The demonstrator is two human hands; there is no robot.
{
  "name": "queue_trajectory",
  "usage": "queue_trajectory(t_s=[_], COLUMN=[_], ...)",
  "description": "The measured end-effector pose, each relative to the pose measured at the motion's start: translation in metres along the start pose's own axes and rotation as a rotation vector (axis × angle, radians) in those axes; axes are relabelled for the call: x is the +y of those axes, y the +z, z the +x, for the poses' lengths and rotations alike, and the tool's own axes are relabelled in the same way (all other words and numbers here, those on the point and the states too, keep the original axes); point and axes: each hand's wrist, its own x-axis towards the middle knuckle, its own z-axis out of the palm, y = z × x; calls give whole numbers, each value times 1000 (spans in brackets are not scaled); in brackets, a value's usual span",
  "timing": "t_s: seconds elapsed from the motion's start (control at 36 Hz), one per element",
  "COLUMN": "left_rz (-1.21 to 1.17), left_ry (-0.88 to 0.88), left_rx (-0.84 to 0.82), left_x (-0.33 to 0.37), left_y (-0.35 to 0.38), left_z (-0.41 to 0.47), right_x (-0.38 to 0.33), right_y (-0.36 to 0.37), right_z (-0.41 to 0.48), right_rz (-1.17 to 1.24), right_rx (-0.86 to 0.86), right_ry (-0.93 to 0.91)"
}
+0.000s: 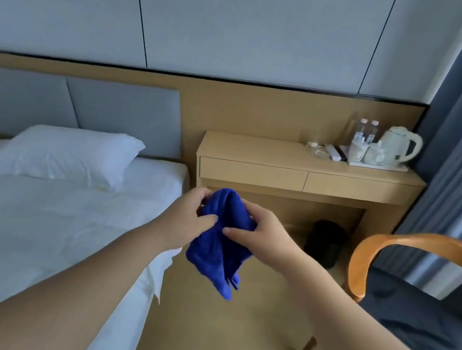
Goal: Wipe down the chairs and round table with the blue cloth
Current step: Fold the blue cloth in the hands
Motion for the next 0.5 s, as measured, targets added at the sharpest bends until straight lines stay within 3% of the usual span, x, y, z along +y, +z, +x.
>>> queue_trajectory(t_s=[0.08, 0.19, 0.33, 0.5], left_rz=[150, 306, 651, 632], left_ry=[2, -4, 44, 59], left_rx=[68, 6, -19, -65], left_x=[-7, -26, -54, -109], left_y=[-6, -18, -31, -45], left_z=[38, 85, 151, 247], right_x=[11, 29, 49, 87], right_y=[-28, -55, -77, -87], right_z=[38, 92, 159, 260], right_rz=[-78, -280, -526, -742], right_rx=[4, 64, -25, -74], right_ry=[37, 80, 65, 95])
